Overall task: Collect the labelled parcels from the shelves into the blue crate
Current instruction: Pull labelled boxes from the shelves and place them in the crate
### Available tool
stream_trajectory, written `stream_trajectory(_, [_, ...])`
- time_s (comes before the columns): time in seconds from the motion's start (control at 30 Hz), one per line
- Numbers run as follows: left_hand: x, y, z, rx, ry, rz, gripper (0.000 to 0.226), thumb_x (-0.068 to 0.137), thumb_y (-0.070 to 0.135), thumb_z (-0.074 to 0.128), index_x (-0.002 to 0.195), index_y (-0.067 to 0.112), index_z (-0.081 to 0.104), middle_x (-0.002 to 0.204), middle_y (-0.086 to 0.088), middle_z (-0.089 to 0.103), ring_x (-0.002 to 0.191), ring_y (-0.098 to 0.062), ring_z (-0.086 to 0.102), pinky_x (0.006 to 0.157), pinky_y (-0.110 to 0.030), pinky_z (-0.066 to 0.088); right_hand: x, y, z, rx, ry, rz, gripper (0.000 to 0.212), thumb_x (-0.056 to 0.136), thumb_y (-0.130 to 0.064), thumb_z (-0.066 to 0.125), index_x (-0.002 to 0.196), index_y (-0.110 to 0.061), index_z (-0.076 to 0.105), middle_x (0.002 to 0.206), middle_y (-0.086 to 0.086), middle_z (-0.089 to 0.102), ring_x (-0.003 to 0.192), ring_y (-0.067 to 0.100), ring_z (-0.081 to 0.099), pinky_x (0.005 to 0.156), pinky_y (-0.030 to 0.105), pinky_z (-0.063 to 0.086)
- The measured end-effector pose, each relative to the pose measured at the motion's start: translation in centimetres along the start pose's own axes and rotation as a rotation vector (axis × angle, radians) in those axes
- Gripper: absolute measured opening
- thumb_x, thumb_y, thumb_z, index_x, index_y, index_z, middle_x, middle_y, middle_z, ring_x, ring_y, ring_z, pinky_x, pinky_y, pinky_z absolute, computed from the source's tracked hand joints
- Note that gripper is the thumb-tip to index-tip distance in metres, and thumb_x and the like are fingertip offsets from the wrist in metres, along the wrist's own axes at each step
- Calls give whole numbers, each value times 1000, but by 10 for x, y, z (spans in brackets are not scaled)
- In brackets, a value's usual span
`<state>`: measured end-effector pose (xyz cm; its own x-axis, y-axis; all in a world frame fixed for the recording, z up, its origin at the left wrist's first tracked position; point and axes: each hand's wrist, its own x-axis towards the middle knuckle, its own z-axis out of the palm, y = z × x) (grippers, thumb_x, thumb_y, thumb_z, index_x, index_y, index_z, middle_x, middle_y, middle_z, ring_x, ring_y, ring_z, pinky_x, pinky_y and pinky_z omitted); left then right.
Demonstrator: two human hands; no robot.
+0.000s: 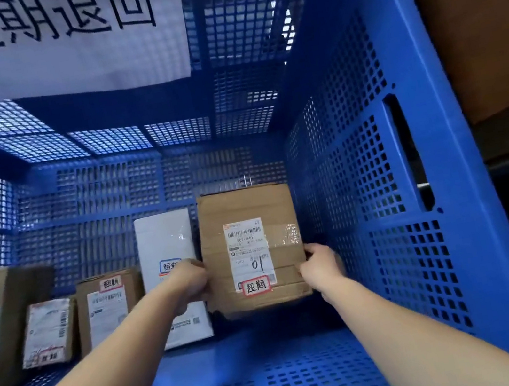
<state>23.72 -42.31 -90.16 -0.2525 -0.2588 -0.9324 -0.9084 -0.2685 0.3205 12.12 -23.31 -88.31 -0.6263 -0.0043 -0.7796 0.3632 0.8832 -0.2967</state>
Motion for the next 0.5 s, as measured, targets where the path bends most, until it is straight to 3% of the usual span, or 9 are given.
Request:
stream_trajectory(0.13, [26, -17, 6, 87, 4, -43, 25, 88, -5, 39, 99, -4, 62, 98, -25, 69, 87, -35, 67, 83, -45, 58, 28, 12, 25, -63, -90, 61, 41, 87, -11, 47, 125, -24, 59, 122, 6, 64, 105, 27, 61, 91, 37, 54])
stream_trajectory(0.3, [51, -39, 16, 163, -19, -99, 28, 83, 2, 42, 100, -4, 62, 100, -24, 70, 95, -37, 68, 86, -51, 56, 48, 24, 47, -76, -188, 145, 39, 87, -8, 43, 123, -16, 58, 122, 8, 62, 107, 27, 59, 92, 36, 54])
stream_trajectory(0.4, [48, -40, 25, 183, -40, -120, 28, 87, 4, 39, 104, 0, 60, 107, -19, 67, 90, -29, 65, 76, -39, 59, 46, 28, 48, -54, -234, 180, 42, 90, -7, 39, 130, -15, 51, 130, 8, 56, 114, 27, 55, 96, 30, 48])
stream_trajectory(0.43, [44, -37, 27, 196, -33, -118, 30, 87, 3, 37, 107, -1, 59, 108, -19, 65, 84, -26, 61, 66, -33, 55, 43, 28, 47, -48, -249, 184, 44, 91, -6, 38, 133, -15, 49, 132, 8, 54, 117, 27, 53, 96, 29, 47])
stream_trajectory(0.5, [36, -31, 27, 210, 7, -106, 32, 88, 3, 37, 111, -1, 58, 111, -19, 62, 81, -25, 54, 66, -30, 46, 35, 23, 41, -30, -259, 176, 47, 91, -6, 36, 136, -16, 46, 136, 7, 52, 119, 27, 51, 100, 31, 46])
